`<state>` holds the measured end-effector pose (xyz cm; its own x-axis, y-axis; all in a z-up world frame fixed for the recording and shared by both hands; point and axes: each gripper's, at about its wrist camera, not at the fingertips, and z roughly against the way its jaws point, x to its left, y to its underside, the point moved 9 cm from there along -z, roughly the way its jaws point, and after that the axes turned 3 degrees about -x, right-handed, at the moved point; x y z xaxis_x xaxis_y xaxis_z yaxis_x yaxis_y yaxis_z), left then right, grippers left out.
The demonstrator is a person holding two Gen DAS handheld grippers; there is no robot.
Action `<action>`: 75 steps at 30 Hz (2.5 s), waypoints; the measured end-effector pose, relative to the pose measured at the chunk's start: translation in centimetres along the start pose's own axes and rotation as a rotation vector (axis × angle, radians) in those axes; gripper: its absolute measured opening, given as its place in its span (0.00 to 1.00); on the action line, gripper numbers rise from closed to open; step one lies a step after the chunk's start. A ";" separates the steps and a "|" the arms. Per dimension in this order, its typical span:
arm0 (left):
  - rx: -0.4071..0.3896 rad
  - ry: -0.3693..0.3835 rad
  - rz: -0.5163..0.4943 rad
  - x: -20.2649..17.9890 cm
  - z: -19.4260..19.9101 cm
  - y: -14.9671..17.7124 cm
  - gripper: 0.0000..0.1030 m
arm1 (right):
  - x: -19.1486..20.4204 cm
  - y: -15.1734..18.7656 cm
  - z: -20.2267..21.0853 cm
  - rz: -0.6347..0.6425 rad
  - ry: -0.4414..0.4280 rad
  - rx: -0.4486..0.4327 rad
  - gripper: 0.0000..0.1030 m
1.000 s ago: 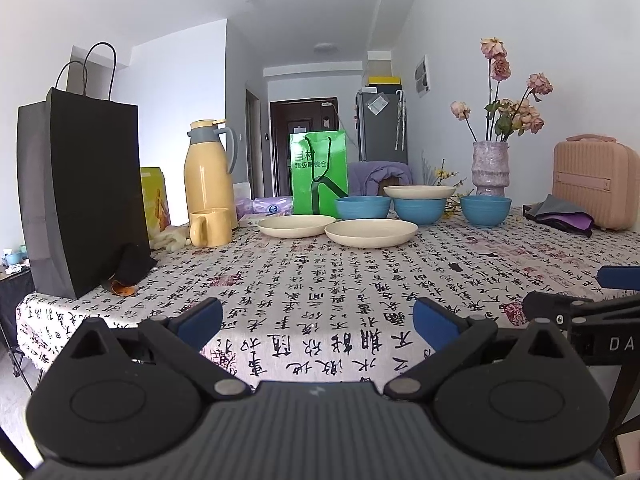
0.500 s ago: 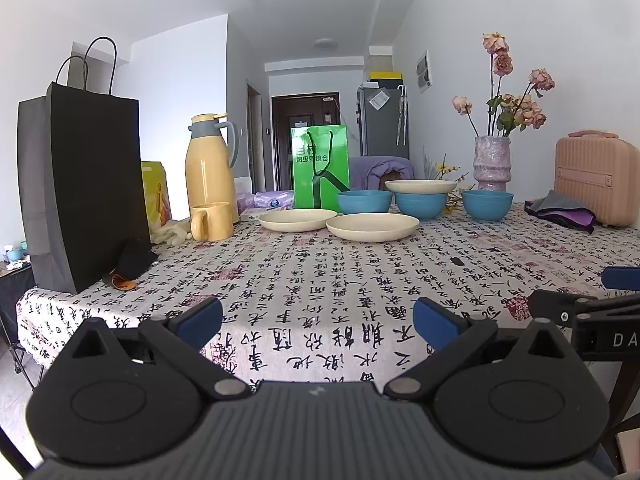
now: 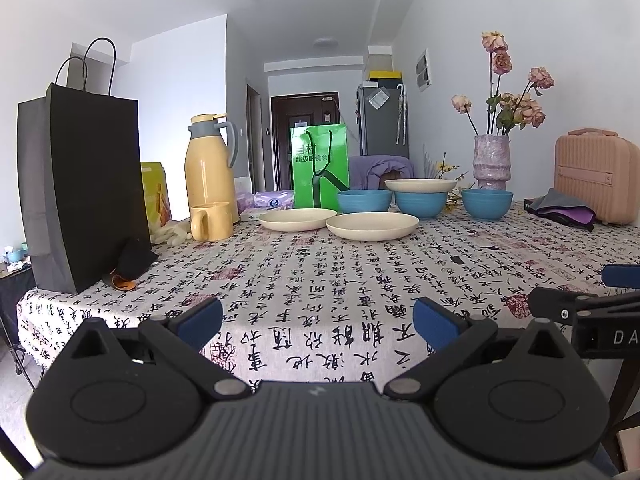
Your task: Organize plates and bowls
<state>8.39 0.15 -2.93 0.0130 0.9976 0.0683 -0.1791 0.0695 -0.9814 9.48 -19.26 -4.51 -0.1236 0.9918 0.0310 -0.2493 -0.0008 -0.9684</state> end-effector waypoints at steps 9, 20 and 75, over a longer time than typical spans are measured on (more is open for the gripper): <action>-0.009 -0.004 0.001 0.1 0.0 -0.2 1.00 | 0.2 -0.4 0.2 0.013 0.000 -0.021 1.00; -0.013 -0.024 0.016 0.5 -1.3 -1.1 1.00 | 0.1 -2.1 -0.9 0.014 -0.011 -0.060 1.00; 0.208 -0.172 0.156 11.6 -34.9 -10.5 1.00 | 4.6 -16.9 -39.6 0.000 -0.309 0.088 0.96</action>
<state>44.72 11.02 1.88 -0.1939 0.9805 -0.0334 -0.3634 -0.1034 -0.9259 51.13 -9.64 2.20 -0.4059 0.9063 0.1180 -0.3302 -0.0250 -0.9436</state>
